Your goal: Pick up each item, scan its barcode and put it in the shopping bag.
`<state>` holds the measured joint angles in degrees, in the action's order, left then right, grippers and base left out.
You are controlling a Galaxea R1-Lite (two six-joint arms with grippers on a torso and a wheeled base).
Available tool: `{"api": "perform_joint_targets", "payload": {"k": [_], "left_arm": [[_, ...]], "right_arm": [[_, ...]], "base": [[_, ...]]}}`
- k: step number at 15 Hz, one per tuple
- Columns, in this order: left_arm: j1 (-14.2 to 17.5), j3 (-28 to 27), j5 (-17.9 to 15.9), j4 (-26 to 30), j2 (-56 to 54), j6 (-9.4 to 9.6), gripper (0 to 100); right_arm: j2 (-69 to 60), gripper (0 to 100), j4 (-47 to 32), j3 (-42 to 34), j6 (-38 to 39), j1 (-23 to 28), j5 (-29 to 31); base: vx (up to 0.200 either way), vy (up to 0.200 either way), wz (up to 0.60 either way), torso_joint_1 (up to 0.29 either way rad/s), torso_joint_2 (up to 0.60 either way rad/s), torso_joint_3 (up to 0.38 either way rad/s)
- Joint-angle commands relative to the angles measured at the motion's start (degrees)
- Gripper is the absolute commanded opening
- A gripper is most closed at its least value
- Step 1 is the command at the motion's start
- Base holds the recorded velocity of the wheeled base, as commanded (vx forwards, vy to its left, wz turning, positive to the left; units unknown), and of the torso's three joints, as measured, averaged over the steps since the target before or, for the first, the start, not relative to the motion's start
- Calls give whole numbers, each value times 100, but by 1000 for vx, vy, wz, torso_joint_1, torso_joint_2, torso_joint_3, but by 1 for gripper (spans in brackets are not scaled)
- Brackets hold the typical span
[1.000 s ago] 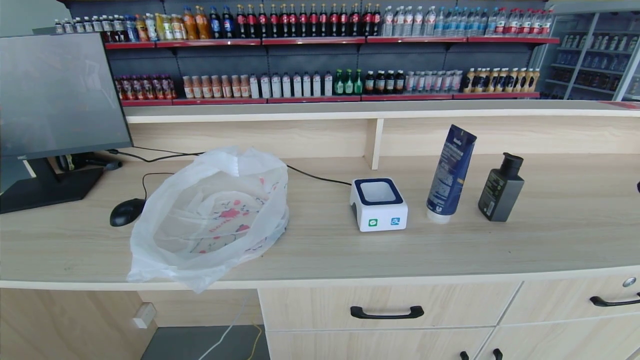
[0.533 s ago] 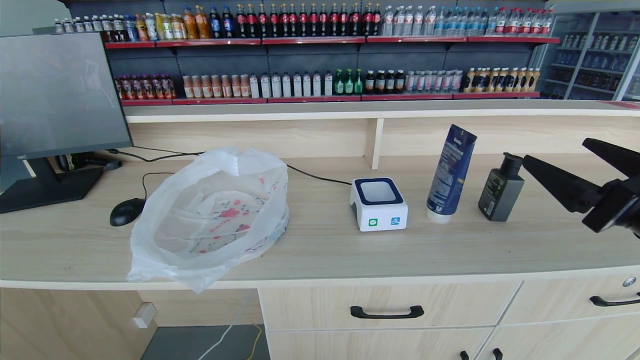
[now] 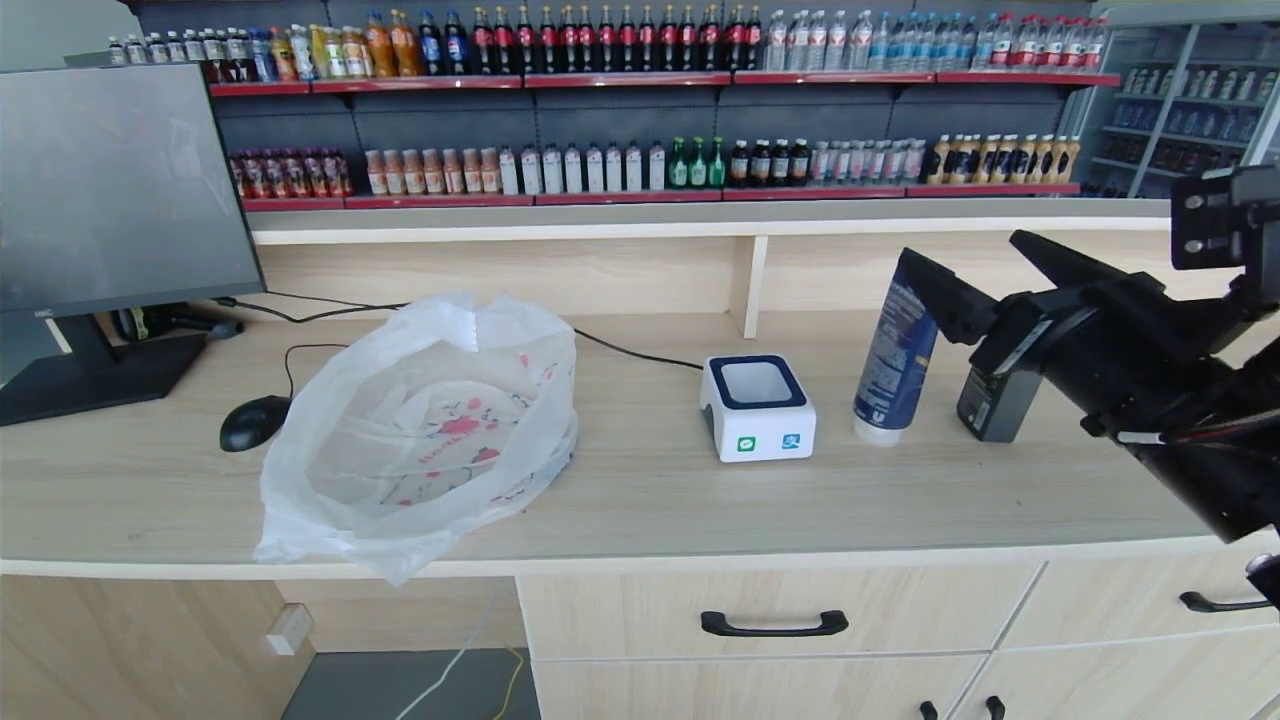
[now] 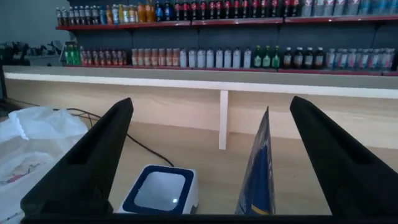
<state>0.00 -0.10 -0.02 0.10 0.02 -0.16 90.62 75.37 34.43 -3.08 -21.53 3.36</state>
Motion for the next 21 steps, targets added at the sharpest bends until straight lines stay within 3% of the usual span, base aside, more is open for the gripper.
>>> {"api": "perform_joint_targets", "payload": {"k": [1, 3, 8, 21], "left_arm": [[0, 1, 2, -1, -2, -2, 100], [0, 1, -6, -1, -2, -2, 100], [0, 1, -6, -1, -2, -2, 100], [0, 1, 2, -1, -2, -2, 100]], "right_arm": [[711, 100, 223, 337, 177, -36, 323], [746, 100, 223, 249, 423, -36, 771], [1063, 100, 390, 170, 458, 202, 929], [1933, 100, 698, 328, 388, 588, 850]], "base": [[0, 0, 0, 0, 0, 0], [0, 0, 0, 0, 0, 0], [0, 0, 0, 0, 0, 0], [0, 0, 0, 0, 0, 0]]}}
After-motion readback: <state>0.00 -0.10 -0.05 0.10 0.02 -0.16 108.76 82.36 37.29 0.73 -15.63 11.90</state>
